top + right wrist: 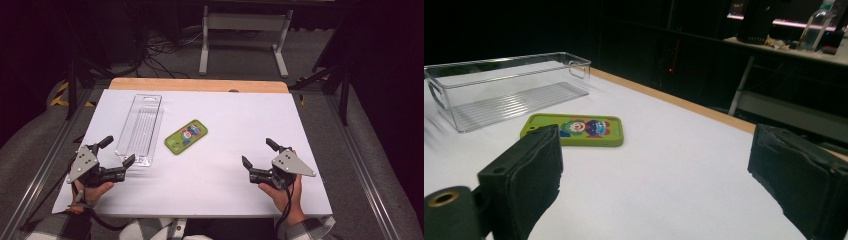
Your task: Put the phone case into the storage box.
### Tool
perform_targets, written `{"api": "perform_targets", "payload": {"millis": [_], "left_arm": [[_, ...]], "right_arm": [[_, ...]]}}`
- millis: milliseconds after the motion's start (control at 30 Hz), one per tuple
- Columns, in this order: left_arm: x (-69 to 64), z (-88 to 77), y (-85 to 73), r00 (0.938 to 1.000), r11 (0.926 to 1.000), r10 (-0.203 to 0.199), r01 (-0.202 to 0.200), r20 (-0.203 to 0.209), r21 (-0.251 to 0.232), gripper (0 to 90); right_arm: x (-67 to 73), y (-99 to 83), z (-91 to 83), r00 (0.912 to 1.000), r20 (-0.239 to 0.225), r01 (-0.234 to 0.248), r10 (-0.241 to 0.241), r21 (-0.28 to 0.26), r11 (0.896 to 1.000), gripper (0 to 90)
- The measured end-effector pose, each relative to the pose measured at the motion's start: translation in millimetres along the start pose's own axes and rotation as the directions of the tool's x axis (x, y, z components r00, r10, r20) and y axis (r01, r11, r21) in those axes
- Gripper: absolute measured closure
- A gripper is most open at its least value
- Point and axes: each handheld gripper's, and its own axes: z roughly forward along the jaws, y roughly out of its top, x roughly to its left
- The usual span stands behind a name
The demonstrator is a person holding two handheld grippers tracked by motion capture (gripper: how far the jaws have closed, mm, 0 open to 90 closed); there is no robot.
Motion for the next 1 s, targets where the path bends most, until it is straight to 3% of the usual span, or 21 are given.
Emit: {"api": "perform_targets", "payload": {"millis": [167,300,400,567,767,1000], "left_arm": [[-4.1,6.3,-0.4,0.9987,0.9998,0.013,-0.014,0.050,0.017,6.7],[-7.9,6.7,-0.5,0.9979,0.9986,0.040,-0.041,0.051,0.033,5.7],[-9.1,5.5,-0.3,0.9984,0.9991,0.026,-0.028,0.051,0.033,5.6],[-16.0,3.9,1.5,0.9970,0.9981,0.048,-0.050,0.060,0.035,5.4],[-22.3,6.7,1.2,0.9944,0.9971,0.059,-0.063,0.088,0.043,4.8],[-28.2,11.1,0.2,0.9893,0.9948,0.068,-0.077,0.129,0.066,4.8]], "right_arm": [[-0.8,-1.8,7.0,1.0000,-0.004,0.002,-0.002,0.024,1.000,8.3],[0.4,-2.0,10.8,0.9999,0.007,0.009,-0.009,0.037,0.999,8.8],[0.9,-2.0,14.1,0.9997,0.024,-0.007,0.006,0.041,0.999,9.4],[1.7,0.6,18.4,0.9999,0.008,-0.008,0.008,0.023,1.000,9.3],[6.5,6.5,21.1,0.9990,0.012,0.042,-0.042,0.008,0.999,10.2],[2.1,13.1,24.9,0.9997,-0.003,0.024,-0.024,0.002,1.000,12.2]]}}
